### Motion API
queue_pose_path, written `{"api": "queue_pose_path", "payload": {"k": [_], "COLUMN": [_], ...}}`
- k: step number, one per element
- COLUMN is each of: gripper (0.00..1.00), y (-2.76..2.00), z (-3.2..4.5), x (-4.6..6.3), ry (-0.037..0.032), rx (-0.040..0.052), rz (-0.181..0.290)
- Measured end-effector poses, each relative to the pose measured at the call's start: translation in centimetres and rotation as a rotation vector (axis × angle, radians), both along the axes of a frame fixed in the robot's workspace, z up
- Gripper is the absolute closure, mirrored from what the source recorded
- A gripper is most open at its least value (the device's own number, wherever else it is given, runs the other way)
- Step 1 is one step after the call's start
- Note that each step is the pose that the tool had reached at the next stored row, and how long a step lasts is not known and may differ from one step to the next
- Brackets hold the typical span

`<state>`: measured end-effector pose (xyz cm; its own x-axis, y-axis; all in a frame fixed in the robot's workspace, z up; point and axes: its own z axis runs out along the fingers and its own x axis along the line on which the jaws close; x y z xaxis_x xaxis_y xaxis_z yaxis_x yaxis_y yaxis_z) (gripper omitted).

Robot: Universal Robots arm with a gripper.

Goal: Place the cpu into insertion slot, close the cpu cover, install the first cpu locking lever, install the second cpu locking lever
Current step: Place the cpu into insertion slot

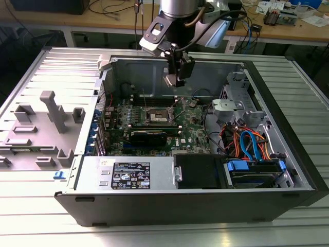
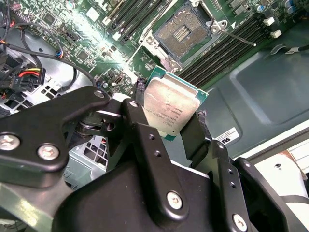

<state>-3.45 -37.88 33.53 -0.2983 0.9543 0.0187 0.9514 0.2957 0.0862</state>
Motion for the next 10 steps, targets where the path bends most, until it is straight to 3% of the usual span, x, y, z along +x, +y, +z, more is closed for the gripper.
{"api": "queue_pose_path", "payload": {"k": [10], "gripper": [0.45], "y": [0.0], "z": [-0.13], "x": [-0.07], "ry": [0.0001], "rx": [-0.0001], "rz": [-0.031]}}
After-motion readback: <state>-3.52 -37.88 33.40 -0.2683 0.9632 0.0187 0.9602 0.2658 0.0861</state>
